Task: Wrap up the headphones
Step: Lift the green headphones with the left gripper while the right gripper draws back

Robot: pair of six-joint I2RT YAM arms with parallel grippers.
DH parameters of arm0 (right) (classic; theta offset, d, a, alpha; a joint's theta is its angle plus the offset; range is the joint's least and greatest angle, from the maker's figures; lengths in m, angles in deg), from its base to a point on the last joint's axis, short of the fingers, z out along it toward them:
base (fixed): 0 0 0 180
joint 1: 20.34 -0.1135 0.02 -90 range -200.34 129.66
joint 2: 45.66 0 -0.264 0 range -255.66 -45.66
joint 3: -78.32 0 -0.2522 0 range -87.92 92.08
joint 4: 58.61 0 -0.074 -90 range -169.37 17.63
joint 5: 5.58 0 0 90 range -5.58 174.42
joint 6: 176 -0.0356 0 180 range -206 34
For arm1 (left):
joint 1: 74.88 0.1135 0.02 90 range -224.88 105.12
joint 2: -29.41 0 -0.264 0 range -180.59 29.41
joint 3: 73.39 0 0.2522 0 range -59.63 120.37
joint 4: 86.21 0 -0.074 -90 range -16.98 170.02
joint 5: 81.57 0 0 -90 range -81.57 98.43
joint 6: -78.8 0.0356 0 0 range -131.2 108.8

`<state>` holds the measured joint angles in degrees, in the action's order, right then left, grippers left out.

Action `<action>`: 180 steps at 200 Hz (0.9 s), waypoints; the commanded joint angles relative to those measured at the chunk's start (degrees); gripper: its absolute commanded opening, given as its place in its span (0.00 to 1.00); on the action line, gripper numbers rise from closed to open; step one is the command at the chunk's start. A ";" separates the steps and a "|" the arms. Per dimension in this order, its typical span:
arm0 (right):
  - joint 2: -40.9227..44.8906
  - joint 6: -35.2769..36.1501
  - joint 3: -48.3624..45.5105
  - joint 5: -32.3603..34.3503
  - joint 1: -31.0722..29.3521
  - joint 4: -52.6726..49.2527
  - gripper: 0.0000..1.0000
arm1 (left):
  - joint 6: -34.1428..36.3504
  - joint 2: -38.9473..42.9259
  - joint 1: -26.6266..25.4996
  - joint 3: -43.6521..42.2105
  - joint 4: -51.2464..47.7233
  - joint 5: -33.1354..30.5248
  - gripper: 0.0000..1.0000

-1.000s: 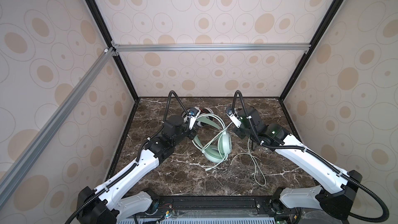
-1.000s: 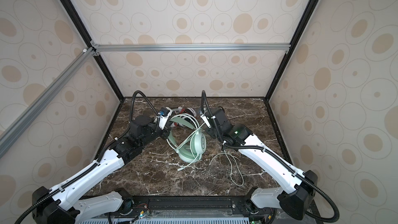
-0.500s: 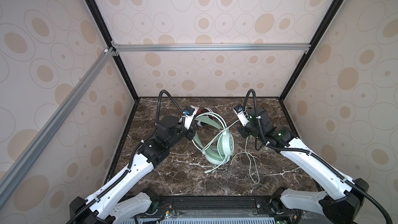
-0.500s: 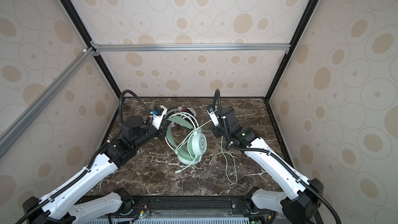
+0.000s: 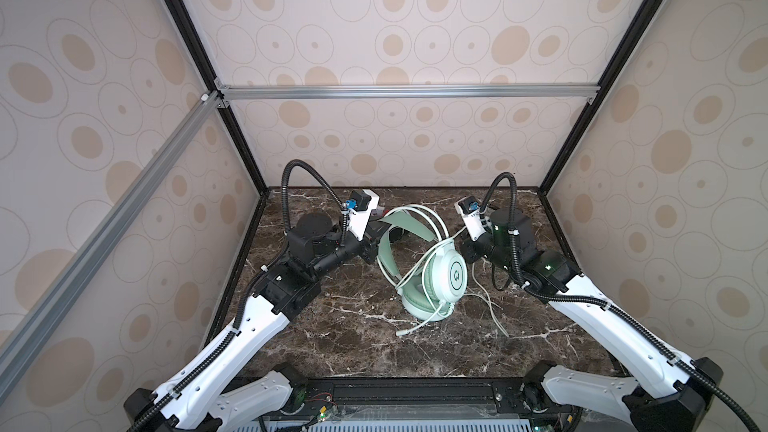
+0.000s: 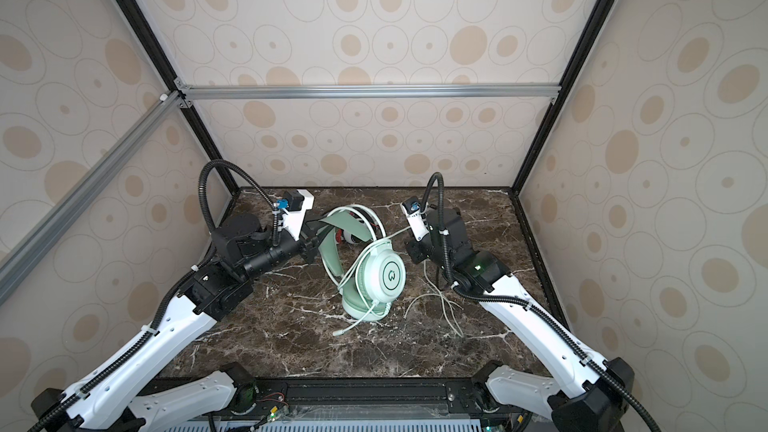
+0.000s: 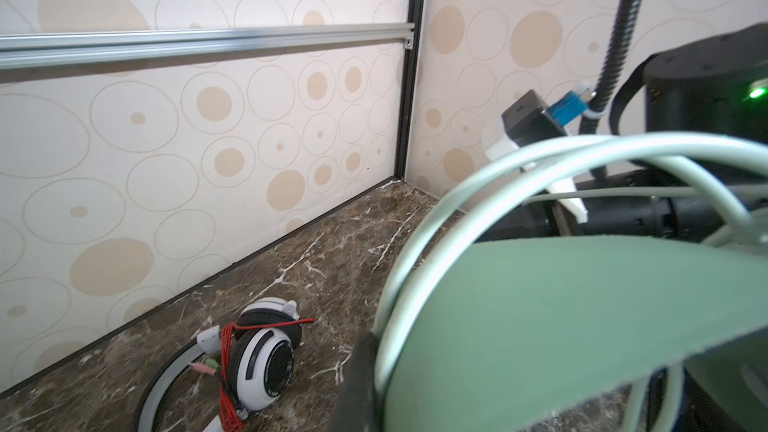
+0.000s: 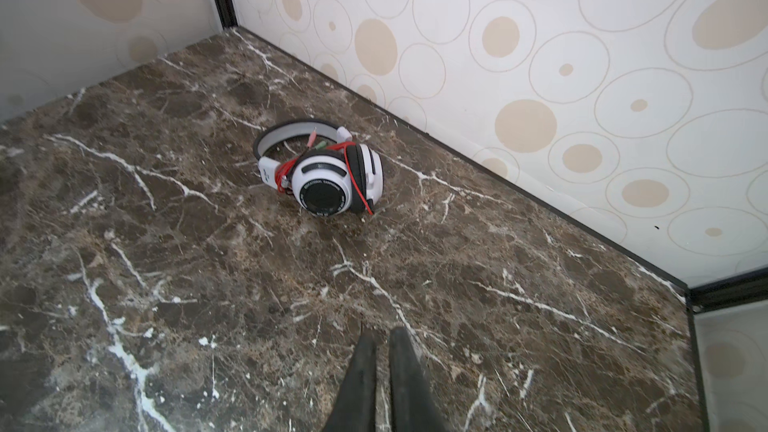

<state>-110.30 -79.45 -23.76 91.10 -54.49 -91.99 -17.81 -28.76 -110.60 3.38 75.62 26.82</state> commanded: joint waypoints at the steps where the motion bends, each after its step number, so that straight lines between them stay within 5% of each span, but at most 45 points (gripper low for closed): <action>1: 0.95 -2.96 -2.25 -3.96 0.61 4.68 0.11 | -4.87 1.27 0.05 5.04 5.93 5.95 0.00; 80: -1.39 -7.35 -7.30 -8.62 0.59 12.62 0.10 | -12.92 0.65 -0.03 5.57 15.45 6.21 0.00; 180: -8.10 -12.04 -14.45 -10.22 0.62 25.11 0.09 | -19.09 -2.38 0.02 10.27 22.13 -2.90 0.00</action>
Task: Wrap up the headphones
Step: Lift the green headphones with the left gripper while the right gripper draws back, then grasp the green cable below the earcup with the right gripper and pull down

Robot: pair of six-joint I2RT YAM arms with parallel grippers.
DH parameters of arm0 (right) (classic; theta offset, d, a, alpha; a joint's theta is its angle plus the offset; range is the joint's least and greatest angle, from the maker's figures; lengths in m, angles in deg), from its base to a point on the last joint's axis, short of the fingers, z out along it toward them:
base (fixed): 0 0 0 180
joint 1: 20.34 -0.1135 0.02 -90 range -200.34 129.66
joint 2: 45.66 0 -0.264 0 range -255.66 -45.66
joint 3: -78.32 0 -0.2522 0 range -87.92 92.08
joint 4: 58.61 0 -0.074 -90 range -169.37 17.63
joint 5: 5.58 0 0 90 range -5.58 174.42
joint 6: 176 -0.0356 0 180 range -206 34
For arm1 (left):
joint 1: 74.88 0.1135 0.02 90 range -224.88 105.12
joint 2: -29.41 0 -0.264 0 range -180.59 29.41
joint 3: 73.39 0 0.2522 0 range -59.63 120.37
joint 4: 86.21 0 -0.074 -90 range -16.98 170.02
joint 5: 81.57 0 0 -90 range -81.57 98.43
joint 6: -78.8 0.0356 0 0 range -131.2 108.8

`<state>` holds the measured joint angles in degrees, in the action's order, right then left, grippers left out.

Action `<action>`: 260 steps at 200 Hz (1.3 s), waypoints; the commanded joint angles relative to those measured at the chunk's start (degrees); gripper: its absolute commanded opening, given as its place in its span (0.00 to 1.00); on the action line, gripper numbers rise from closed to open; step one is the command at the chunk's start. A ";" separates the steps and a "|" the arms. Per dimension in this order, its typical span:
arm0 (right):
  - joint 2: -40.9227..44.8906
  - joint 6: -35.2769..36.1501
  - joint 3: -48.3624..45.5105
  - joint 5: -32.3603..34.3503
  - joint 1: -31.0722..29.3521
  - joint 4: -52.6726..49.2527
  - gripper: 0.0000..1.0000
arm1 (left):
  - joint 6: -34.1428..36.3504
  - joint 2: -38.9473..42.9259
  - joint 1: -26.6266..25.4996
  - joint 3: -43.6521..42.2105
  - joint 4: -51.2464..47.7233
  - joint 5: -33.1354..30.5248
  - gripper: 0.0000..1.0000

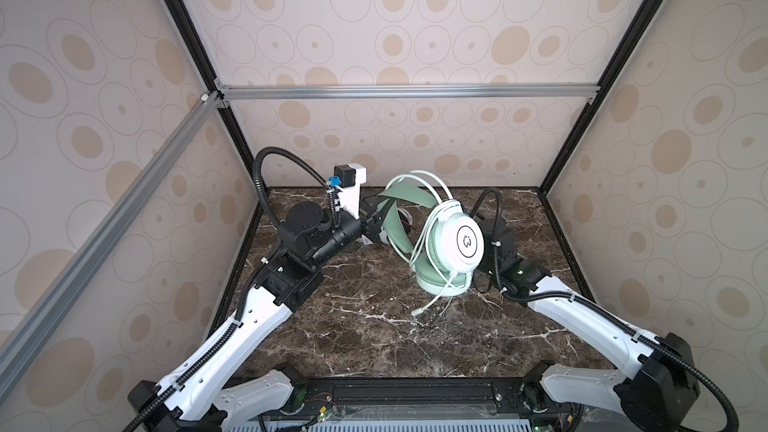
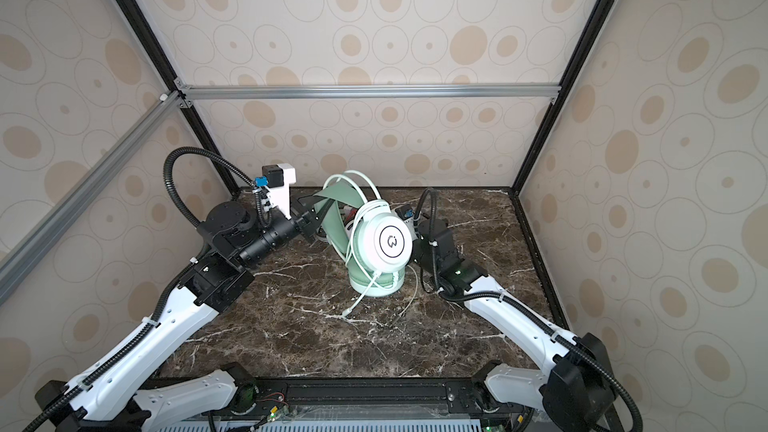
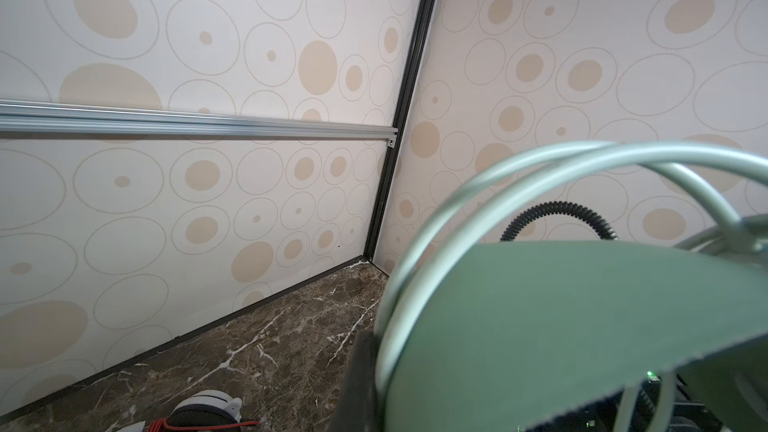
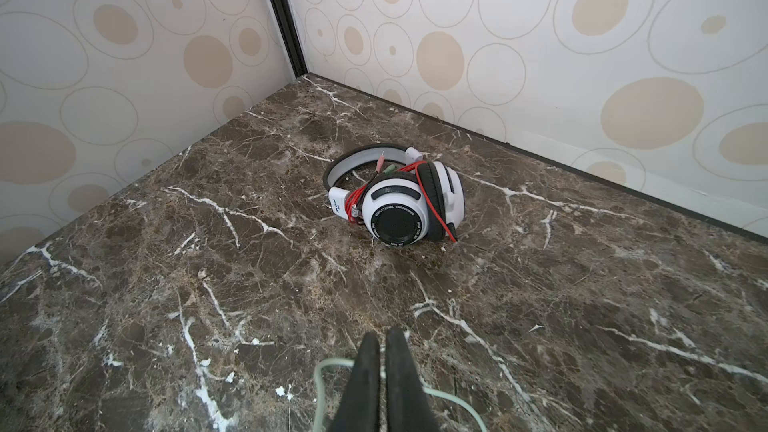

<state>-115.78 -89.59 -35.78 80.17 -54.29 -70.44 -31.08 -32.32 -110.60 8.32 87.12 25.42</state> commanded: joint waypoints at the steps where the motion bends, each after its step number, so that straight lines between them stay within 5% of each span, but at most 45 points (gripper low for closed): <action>1: -2.76 -1.96 -2.50 0.63 0.45 3.71 0.09 | -5.85 1.14 0.03 5.35 10.65 -1.47 0.00; 136: -9.94 -9.01 -12.36 -7.18 0.38 26.76 0.18 | -11.48 -2.35 0.08 8.40 15.01 -8.25 0.00; 260: -20.60 -9.70 -12.83 -9.82 0.41 36.74 0.00 | -14.18 -4.88 0.17 10.81 16.30 -11.34 0.00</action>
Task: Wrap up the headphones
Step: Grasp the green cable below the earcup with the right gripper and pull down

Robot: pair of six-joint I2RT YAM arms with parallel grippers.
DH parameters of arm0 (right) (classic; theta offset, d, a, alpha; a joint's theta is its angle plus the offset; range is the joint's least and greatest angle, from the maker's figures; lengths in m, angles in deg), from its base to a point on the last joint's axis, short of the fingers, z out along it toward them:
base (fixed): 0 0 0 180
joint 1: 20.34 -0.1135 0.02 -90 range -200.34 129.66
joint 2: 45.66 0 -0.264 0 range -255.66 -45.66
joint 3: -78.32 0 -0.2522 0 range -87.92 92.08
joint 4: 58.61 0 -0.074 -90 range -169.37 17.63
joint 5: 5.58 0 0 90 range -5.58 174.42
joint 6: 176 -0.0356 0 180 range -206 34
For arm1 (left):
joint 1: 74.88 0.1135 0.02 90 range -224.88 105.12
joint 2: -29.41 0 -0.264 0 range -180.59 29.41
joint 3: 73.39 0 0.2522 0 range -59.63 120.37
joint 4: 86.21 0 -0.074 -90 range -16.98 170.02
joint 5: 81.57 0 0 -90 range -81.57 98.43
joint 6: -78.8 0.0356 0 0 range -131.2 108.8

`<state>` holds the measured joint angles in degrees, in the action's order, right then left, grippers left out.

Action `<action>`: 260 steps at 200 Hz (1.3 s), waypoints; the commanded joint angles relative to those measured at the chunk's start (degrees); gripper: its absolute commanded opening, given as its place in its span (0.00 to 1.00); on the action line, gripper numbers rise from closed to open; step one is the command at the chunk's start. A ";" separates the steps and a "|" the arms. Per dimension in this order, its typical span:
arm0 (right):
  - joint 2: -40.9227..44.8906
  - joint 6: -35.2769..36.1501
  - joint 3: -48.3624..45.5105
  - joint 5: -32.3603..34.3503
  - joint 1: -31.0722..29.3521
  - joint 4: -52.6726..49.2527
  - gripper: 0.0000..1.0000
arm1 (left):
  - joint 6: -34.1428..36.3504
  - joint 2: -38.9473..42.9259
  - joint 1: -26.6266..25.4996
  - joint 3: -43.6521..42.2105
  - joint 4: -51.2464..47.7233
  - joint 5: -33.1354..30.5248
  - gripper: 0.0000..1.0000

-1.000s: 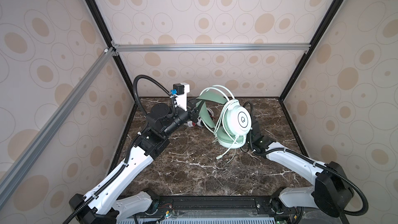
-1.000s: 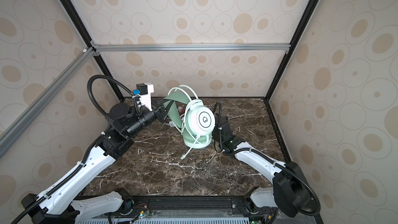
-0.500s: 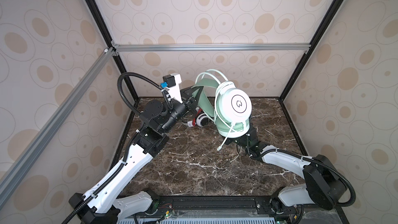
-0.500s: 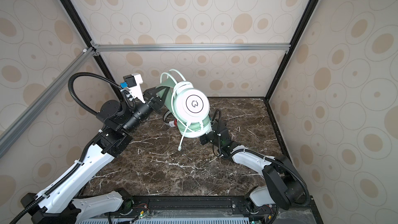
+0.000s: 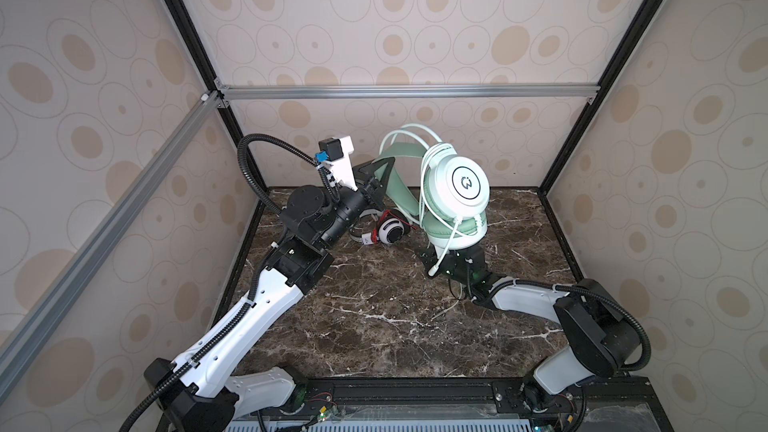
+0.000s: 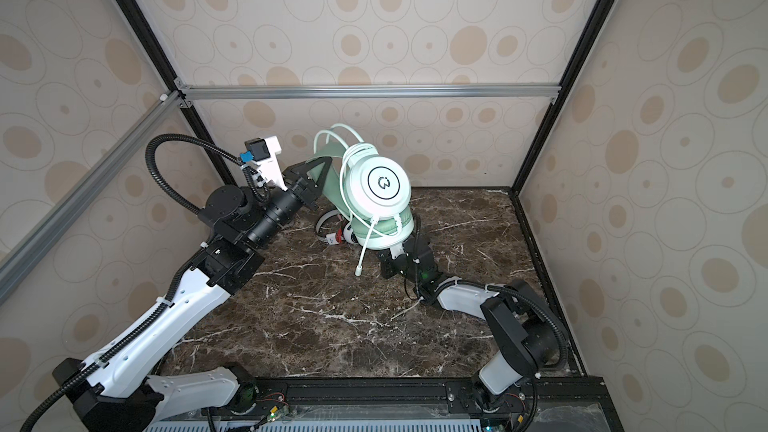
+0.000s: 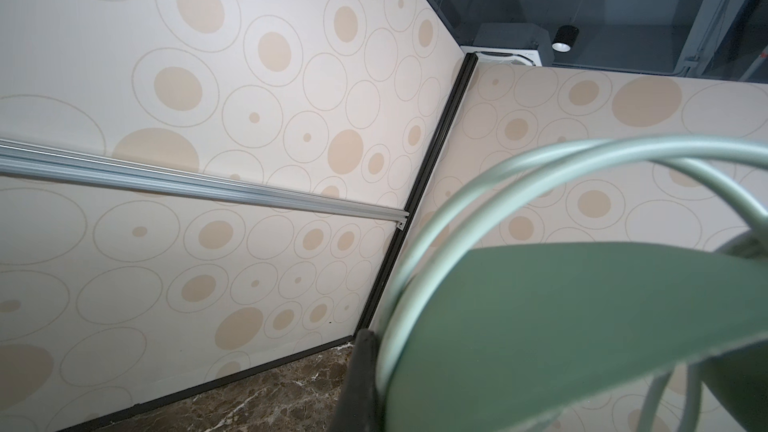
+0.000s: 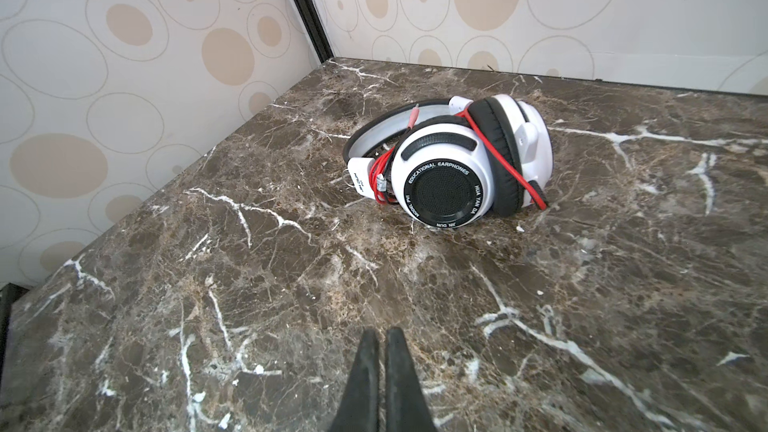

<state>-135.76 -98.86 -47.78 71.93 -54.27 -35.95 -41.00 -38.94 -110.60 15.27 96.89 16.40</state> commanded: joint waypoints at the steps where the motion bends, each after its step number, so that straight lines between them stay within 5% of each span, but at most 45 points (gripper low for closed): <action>1: -0.61 -0.42 -0.84 -1.62 0.37 2.29 0.00 | -4.28 1.78 0.20 3.86 6.52 -2.33 0.00; 59: 4.28 -0.68 -5.18 0.48 -1.11 0.05 0.00 | -5.26 -1.57 0.24 8.03 1.11 -13.03 0.00; 103: 9.55 3.64 -6.55 8.57 -9.16 -10.02 0.00 | -3.92 -5.12 0.98 8.93 1.68 -21.49 0.00; 211: 15.26 10.37 -3.20 24.42 -28.98 -26.32 0.00 | 9.81 -11.15 2.39 9.62 0.71 -35.02 0.00; 260: 20.63 10.03 -1.21 26.44 -34.26 -31.77 0.00 | 16.97 -13.79 2.97 8.83 1.48 -39.93 0.00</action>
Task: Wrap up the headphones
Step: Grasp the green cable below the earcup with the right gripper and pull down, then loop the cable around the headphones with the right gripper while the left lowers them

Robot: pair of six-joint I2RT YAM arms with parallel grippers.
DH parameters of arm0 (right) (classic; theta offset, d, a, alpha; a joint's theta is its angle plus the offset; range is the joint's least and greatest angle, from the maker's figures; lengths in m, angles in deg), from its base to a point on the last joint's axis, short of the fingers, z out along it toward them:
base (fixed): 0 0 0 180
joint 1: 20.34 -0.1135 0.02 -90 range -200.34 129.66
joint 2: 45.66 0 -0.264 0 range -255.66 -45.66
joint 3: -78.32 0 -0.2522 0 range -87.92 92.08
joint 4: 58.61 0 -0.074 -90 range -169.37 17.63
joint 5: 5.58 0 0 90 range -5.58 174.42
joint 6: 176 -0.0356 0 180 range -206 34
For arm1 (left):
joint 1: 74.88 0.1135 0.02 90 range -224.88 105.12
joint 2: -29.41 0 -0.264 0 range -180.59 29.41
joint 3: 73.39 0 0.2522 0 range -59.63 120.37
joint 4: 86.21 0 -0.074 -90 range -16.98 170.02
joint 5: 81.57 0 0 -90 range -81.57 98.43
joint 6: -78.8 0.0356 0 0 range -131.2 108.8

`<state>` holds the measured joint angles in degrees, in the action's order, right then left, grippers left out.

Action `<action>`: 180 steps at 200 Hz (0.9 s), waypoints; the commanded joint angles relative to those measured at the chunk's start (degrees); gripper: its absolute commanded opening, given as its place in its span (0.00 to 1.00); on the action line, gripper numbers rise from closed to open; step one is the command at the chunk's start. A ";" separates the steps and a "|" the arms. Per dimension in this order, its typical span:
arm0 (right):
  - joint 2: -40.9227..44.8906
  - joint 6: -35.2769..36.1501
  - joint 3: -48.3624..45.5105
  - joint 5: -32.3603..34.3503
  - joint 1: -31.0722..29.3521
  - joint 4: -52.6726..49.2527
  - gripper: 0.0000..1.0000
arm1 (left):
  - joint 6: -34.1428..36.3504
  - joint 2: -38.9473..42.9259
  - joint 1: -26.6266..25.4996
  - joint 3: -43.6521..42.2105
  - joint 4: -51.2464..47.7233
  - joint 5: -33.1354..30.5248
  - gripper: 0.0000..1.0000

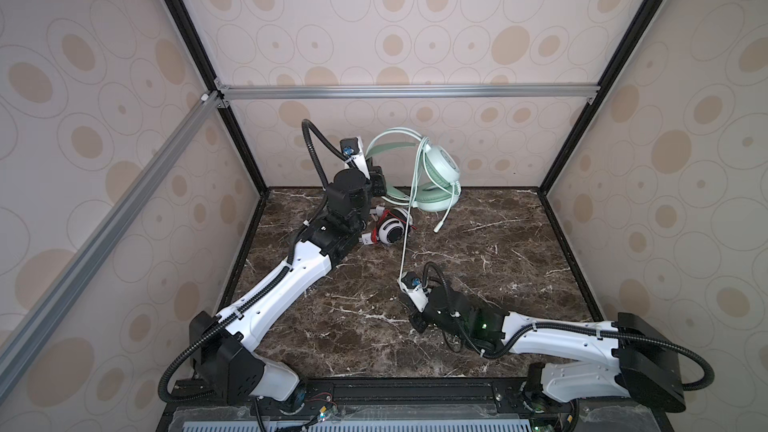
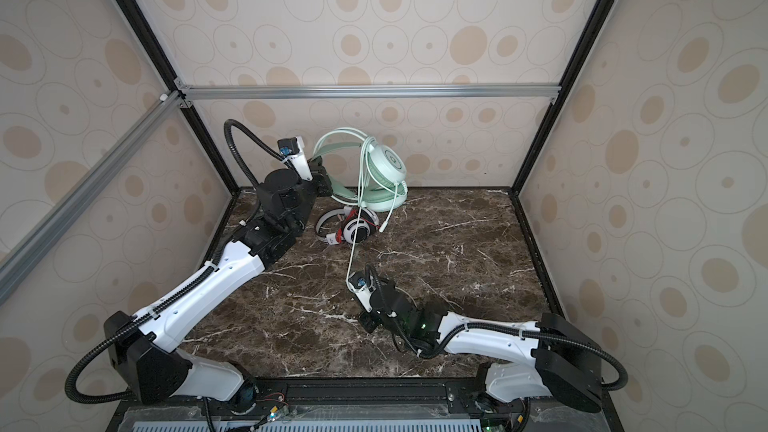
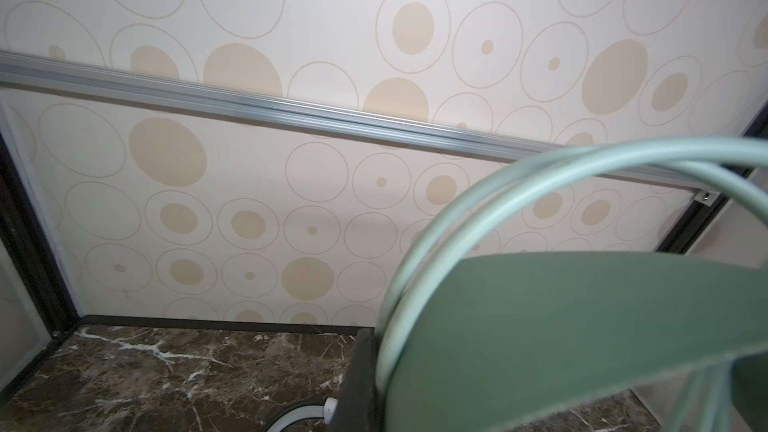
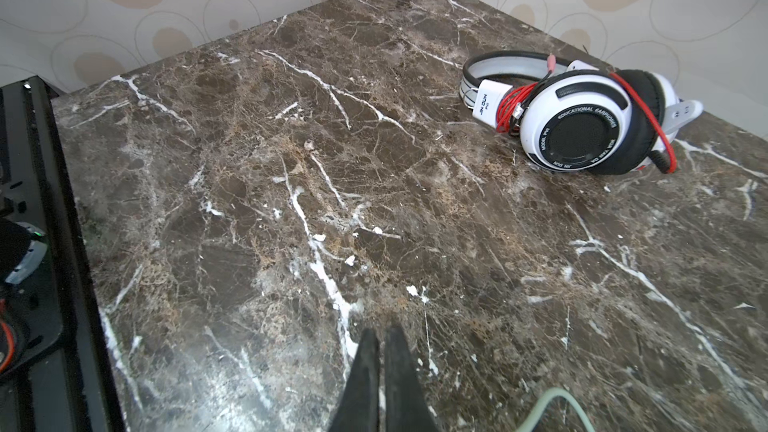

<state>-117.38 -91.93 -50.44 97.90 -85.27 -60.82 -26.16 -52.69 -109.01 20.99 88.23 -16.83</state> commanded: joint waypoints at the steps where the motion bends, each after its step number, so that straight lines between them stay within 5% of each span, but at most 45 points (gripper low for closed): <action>1: 2.27 3.15 1.55 0.53 -3.31 -7.07 0.00 | 2.30 -0.10 1.36 3.08 10.19 -6.77 0.00; 95: 8.61 6.83 10.97 4.52 -3.99 -21.89 0.00 | 13.99 -2.62 1.28 -4.62 11.29 -9.57 0.00; 180: 9.40 12.55 17.81 8.64 -4.07 -26.92 0.00 | 16.75 -0.48 0.35 -12.88 9.21 -8.32 0.00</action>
<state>-109.01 -83.38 -35.98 103.34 -88.92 -85.43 -10.01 -55.99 -108.04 7.66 92.54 -25.20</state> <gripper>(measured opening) 0.062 0.070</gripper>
